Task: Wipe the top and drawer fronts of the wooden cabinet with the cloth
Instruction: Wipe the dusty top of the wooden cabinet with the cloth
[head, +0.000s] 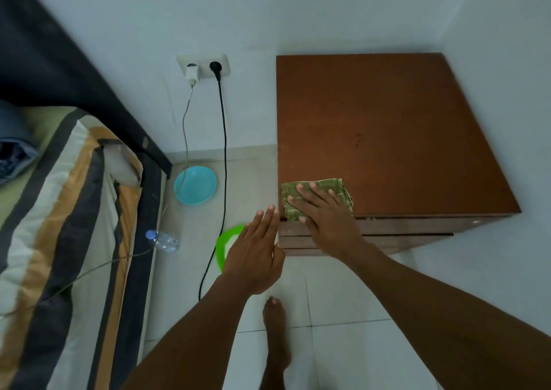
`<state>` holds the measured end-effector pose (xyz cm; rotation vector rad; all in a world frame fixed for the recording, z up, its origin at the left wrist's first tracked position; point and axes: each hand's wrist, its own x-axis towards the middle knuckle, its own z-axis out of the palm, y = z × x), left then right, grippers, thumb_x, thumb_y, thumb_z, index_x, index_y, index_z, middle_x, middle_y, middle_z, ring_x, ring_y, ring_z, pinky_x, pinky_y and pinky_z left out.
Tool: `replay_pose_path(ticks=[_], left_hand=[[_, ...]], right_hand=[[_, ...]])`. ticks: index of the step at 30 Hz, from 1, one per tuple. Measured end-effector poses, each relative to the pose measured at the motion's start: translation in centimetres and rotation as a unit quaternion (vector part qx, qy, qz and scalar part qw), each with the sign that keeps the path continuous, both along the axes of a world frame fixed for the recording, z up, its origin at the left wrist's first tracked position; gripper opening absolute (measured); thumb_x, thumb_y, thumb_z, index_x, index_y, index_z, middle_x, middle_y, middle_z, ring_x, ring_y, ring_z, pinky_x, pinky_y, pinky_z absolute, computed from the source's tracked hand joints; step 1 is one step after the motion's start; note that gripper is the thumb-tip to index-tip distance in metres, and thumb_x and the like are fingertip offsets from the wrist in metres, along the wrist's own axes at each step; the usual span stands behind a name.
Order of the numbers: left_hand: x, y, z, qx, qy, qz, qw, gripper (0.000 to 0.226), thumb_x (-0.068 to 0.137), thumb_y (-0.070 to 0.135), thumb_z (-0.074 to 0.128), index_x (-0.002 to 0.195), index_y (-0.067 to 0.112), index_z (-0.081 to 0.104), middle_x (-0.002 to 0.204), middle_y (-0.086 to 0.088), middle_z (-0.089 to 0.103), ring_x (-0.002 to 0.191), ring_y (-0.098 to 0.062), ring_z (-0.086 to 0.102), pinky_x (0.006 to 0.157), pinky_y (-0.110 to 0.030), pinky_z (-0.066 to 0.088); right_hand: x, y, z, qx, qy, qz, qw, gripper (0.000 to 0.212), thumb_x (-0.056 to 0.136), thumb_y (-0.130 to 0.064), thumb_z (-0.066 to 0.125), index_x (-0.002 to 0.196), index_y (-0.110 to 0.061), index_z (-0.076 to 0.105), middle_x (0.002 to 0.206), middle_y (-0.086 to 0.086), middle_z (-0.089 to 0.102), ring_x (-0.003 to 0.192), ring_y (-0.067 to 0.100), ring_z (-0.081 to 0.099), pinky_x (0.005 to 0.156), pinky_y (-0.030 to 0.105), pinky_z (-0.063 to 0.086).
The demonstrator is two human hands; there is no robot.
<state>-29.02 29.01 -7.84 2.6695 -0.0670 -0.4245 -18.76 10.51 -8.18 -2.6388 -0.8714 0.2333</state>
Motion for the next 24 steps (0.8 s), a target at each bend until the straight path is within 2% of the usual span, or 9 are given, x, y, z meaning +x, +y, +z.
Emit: replay_pose_path(ticks=[3, 5, 7, 8, 11, 13, 17, 20, 24], left_hand=[[0.1, -0.1, 0.7, 0.015, 0.015, -0.003, 1.0, 0.073, 0.095, 0.041, 0.014, 0.16, 0.019, -0.009, 0.169, 0.003, -0.011, 0.155, -0.015, -0.012, 0.127, -0.039, 0.006], [0.4, -0.1, 1.1, 0.021, 0.02, -0.008, 1.0, 0.074, 0.094, 0.041, 0.013, 0.161, 0.018, -0.008, 0.169, 0.002, -0.011, 0.155, -0.016, -0.011, 0.127, -0.04, 0.006], [0.7, 0.0, 1.3, 0.029, 0.024, -0.013, 0.999, 0.074, 0.093, 0.04, 0.013, 0.16, 0.018, -0.008, 0.169, 0.002, -0.012, 0.155, -0.017, -0.011, 0.127, -0.039, 0.005], [0.9, 0.1, 1.4, 0.031, 0.026, -0.014, 0.999, 0.074, 0.094, 0.04, 0.013, 0.16, 0.018, -0.009, 0.169, 0.002, -0.012, 0.155, -0.017, -0.012, 0.127, -0.038, 0.004], [2.0, 0.5, 1.5, 0.034, 0.032, -0.016, 0.999, 0.073, 0.094, 0.041, 0.012, 0.16, 0.019, -0.009, 0.169, 0.003, -0.012, 0.155, -0.017, -0.012, 0.127, -0.038, 0.004], [3.6, 0.9, 1.4, 0.038, 0.03, -0.019, 0.999, 0.074, 0.093, 0.041, 0.012, 0.161, 0.019, -0.007, 0.169, 0.002, -0.011, 0.155, -0.018, -0.01, 0.127, -0.038, 0.004], [7.9, 2.1, 1.0, 0.035, 0.021, -0.019, 0.999, 0.072, 0.094, 0.04, 0.012, 0.161, 0.019, -0.004, 0.17, 0.002, -0.007, 0.156, -0.019, -0.005, 0.127, -0.039, 0.007], [11.6, 3.2, 0.7, 0.03, 0.017, -0.025, 0.999, 0.071, 0.095, 0.04, 0.012, 0.161, 0.019, -0.004, 0.169, 0.002, -0.006, 0.156, -0.018, -0.005, 0.127, -0.04, 0.007], [17.0, 4.9, 0.4, 0.022, 0.002, -0.031, 0.999, 0.071, 0.095, 0.038, 0.014, 0.161, 0.02, -0.004, 0.169, 0.003, -0.005, 0.156, -0.018, -0.004, 0.127, -0.038, 0.007]], right_hand=[[-1.2, -0.6, 0.3, 0.032, -0.021, 0.004, 0.999, 0.048, 0.095, -0.034, 0.034, 0.136, -0.03, 0.059, 0.15, -0.005, 0.05, 0.142, 0.025, 0.04, 0.112, 0.05, 0.035], [-1.4, -0.8, 0.8, 0.048, -0.045, 0.013, 0.998, 0.042, 0.092, -0.024, 0.045, 0.128, -0.023, 0.065, 0.139, -0.003, 0.061, 0.127, 0.027, 0.054, 0.099, 0.048, 0.049], [-1.3, -1.1, 1.4, 0.044, -0.084, 0.033, 0.995, 0.034, 0.09, -0.022, 0.054, 0.12, -0.017, 0.069, 0.123, 0.0, 0.071, 0.106, 0.027, 0.063, 0.082, 0.044, 0.055], [-1.1, -1.2, 1.8, 0.04, -0.102, 0.043, 0.993, 0.032, 0.094, -0.026, 0.051, 0.117, -0.015, 0.07, 0.112, 0.002, 0.074, 0.094, 0.025, 0.063, 0.073, 0.041, 0.055], [0.3, -0.8, 3.7, 0.058, -0.133, 0.041, 0.989, 0.05, 0.103, -0.043, 0.032, 0.109, -0.011, 0.07, 0.088, 0.003, 0.072, 0.072, 0.021, 0.06, 0.052, 0.031, 0.051], [2.4, -0.1, 4.6, 0.065, -0.138, 0.013, 0.988, 0.046, 0.099, -0.038, 0.035, 0.11, -0.01, 0.069, 0.09, 0.006, 0.071, 0.074, 0.025, 0.062, 0.054, 0.033, 0.053], [9.3, 2.2, 5.3, 0.036, -0.068, -0.04, 0.996, 0.033, 0.099, -0.028, 0.044, 0.124, -0.016, 0.062, 0.11, 0.006, 0.068, 0.096, 0.029, 0.057, 0.072, 0.043, 0.054], [15.5, 4.6, 5.4, 0.041, -0.061, -0.07, 0.995, 0.034, 0.1, -0.023, 0.049, 0.132, -0.017, 0.059, 0.123, 0.005, 0.065, 0.109, 0.029, 0.056, 0.087, 0.045, 0.052], [23.4, 8.0, 5.8, 0.032, -0.063, -0.105, 0.992, 0.035, 0.102, -0.023, 0.046, 0.135, -0.018, 0.056, 0.126, 0.005, 0.063, 0.111, 0.027, 0.055, 0.088, 0.045, 0.051]])
